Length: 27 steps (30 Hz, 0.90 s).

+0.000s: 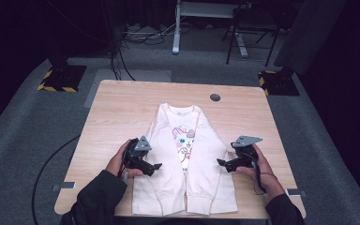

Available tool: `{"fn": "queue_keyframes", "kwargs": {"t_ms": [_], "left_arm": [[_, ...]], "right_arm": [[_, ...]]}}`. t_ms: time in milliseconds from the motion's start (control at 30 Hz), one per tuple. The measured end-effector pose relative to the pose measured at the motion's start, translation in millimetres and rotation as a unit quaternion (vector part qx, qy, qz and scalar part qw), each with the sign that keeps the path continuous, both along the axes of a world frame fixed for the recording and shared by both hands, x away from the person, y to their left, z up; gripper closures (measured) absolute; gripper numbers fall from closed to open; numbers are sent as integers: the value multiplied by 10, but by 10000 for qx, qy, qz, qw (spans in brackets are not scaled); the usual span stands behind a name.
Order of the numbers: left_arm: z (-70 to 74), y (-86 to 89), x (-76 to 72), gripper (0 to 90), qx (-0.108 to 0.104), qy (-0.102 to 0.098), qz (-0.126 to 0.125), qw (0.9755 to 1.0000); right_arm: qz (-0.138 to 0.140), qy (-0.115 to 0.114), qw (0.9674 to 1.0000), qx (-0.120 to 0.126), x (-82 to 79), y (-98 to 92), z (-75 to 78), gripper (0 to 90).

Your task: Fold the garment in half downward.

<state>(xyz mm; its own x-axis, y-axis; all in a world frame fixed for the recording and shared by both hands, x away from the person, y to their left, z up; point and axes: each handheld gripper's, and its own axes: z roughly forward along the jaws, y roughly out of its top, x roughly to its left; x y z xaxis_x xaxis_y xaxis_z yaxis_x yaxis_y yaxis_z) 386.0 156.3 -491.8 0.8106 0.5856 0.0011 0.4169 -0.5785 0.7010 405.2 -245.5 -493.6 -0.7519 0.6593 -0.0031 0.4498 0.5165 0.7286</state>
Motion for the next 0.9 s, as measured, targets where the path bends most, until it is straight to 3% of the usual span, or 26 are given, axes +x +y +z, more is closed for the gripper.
{"fn": "queue_keyframes", "kwargs": {"t_ms": [267, 700, 900], "left_arm": [[6, 24, 72, 59, 39, -36, 108, 9999], [-24, 157, 183, 60, 58, 127, 290, 9995], [-91, 148, 183, 60, 313, 139, 335, 9989]], "right_arm": [[-13, -41, 10000, -63, 48, 17, 5, 38], [1, -28, 10000, -44, 116, 102, 33, 40], [55, 26, 9998, -168, 125, 145, -11, 40]]}}
